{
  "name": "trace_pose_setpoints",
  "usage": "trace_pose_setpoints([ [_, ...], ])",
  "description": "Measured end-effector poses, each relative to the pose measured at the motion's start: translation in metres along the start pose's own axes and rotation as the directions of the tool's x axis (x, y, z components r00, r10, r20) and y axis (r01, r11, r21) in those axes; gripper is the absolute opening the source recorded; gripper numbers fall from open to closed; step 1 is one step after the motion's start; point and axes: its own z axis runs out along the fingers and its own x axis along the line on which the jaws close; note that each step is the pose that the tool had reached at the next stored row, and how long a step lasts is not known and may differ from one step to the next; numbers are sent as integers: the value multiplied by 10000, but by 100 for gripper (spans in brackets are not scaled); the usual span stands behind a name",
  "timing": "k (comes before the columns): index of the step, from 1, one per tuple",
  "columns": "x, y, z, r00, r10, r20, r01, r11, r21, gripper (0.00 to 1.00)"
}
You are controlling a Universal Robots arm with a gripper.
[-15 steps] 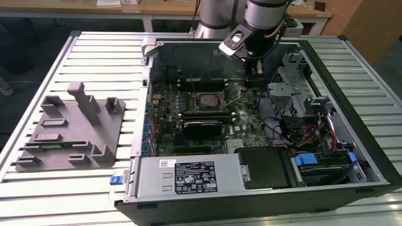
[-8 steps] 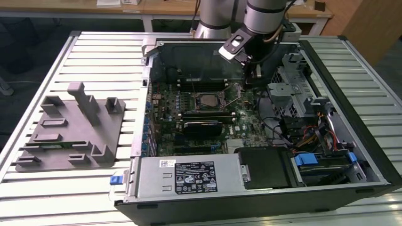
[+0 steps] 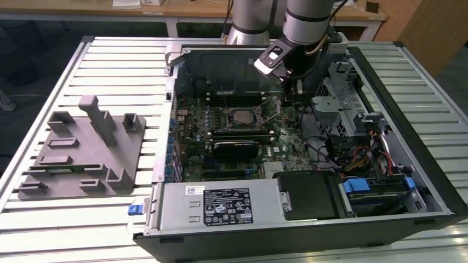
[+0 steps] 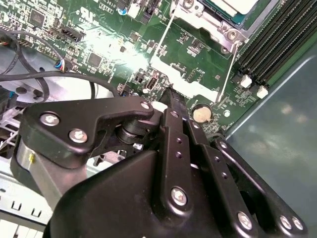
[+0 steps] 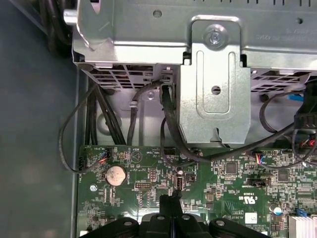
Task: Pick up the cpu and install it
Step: 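Close the cpu cover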
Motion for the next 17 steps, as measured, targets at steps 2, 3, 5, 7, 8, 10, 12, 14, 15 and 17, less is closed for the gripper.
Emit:
trace_pose_setpoints([
  [2,0,0,2,10000,-1,2,1,10000,2,11],
  [3,0,0,2,10000,0,3,0,10000,2,11],
  [5,0,0,3,10000,-1,1,1,10000,1,11],
  [7,0,-1,3,10000,-1,0,1,10000,1,11],
  [8,0,-5,3,10000,-1,-1,1,10000,1,11],
  [10,0,-15,3,10000,-1,0,1,10000,1,11],
  [12,0,-28,2,10000,-1,0,1,10000,0,11],
  [14,1,-41,2,10000,-1,0,1,10000,-1,11],
  [15,1,-50,1,10000,-2,2,2,10000,-1,11],
  [17,2,-93,-1,10000,-1,-3,1,10000,-3,11],
])
